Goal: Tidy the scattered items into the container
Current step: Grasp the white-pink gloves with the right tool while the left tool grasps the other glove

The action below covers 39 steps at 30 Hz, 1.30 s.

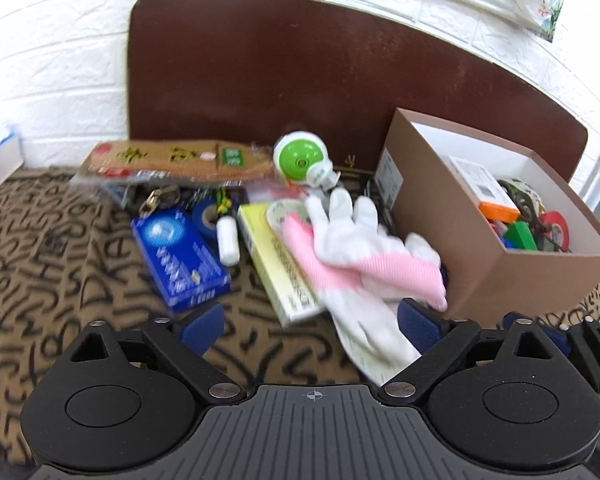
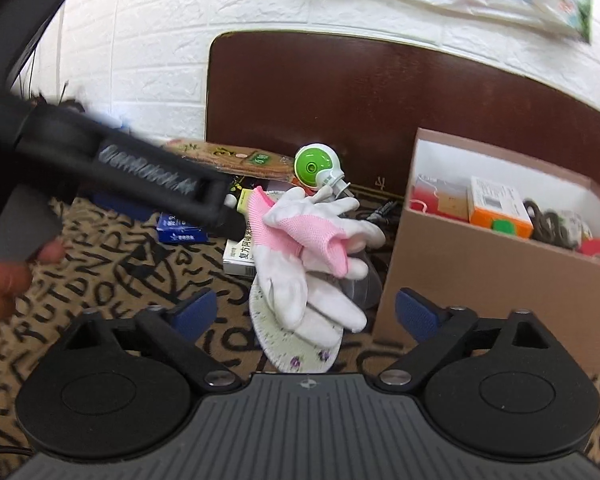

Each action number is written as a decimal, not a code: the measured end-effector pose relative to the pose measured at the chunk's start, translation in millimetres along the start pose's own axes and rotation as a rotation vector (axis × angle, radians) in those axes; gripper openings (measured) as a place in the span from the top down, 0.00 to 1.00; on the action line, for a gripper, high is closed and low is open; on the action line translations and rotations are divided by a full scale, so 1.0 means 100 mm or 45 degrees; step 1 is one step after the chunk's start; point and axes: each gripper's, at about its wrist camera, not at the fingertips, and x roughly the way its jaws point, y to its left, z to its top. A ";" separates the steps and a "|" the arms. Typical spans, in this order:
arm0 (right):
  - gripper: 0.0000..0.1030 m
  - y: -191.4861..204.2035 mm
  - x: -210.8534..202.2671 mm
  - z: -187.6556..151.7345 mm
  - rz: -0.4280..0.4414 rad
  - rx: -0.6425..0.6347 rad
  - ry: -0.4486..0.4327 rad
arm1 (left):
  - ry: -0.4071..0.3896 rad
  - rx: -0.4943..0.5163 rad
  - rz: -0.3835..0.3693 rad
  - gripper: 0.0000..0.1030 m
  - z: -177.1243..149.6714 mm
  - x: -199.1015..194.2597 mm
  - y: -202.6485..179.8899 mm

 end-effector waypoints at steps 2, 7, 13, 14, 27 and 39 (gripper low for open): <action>0.18 0.04 0.09 0.01 0.002 -0.033 0.001 | -0.001 0.014 0.008 0.12 0.06 0.11 0.03; 0.30 0.05 0.31 0.05 -0.023 -0.005 0.014 | 0.025 0.002 -0.017 0.17 0.18 0.38 0.09; 0.45 0.03 0.48 0.10 -0.039 0.052 0.019 | 0.049 0.023 -0.031 0.23 0.29 0.65 0.11; 0.47 0.02 0.50 0.11 -0.043 0.061 0.021 | 0.058 0.025 -0.038 0.27 0.30 0.70 0.11; 0.93 -0.14 0.23 0.11 0.054 0.108 0.035 | 0.081 -0.006 -0.109 0.99 0.22 0.45 0.17; 0.93 -0.29 -0.69 -0.38 0.179 0.083 0.261 | 0.244 0.071 -0.229 0.95 -0.49 -0.39 0.10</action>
